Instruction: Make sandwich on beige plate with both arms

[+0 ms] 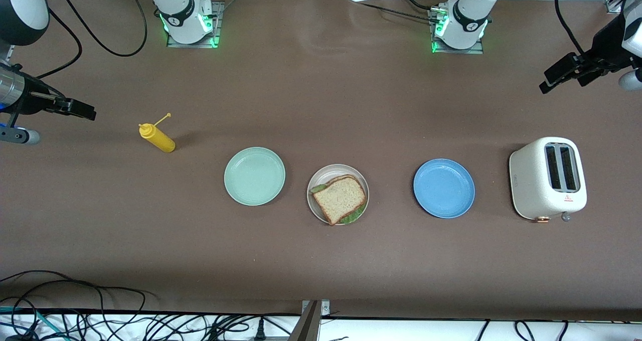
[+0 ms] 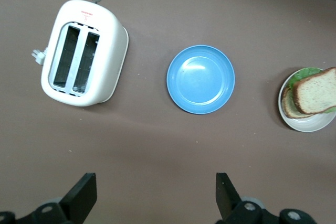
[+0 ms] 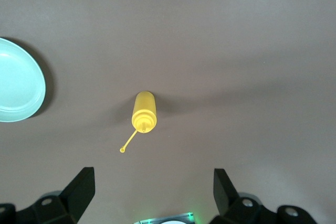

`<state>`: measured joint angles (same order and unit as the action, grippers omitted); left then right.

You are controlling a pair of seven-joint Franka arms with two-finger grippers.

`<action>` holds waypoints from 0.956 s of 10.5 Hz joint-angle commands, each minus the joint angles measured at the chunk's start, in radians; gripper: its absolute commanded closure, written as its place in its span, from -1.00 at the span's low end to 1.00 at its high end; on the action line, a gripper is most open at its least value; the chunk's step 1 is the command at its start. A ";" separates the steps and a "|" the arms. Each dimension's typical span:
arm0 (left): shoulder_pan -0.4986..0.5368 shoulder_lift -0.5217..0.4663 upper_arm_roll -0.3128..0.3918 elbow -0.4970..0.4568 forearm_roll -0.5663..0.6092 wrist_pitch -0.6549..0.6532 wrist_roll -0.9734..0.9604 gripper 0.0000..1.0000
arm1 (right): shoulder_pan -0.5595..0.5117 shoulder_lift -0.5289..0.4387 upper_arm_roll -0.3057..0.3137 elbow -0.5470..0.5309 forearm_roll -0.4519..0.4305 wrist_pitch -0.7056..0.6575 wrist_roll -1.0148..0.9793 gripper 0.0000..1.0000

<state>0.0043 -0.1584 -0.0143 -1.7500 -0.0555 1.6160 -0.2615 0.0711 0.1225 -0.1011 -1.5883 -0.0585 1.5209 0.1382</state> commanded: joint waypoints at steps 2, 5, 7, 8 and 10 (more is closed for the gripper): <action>0.026 0.095 -0.026 0.151 0.101 -0.112 -0.005 -1.00 | -0.010 -0.027 0.011 -0.018 0.003 -0.025 0.001 -1.00; 0.026 0.109 -0.030 0.164 0.120 -0.140 0.034 -1.00 | -0.011 -0.029 0.001 -0.016 0.074 -0.034 0.000 -1.00; 0.049 0.108 -0.026 0.162 0.099 -0.140 0.033 -1.00 | -0.013 -0.026 0.003 -0.010 0.066 -0.019 0.000 -1.00; 0.052 0.108 -0.026 0.162 0.065 -0.142 0.024 -1.00 | -0.013 -0.017 0.001 -0.010 0.072 -0.013 0.001 -1.00; 0.039 0.106 -0.035 0.164 0.059 -0.153 0.022 -1.00 | -0.016 -0.009 0.001 0.004 0.075 -0.011 0.000 -1.00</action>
<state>0.0399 -0.0639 -0.0303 -1.6202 0.0243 1.4968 -0.2518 0.0670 0.1193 -0.1040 -1.5879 -0.0034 1.5062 0.1382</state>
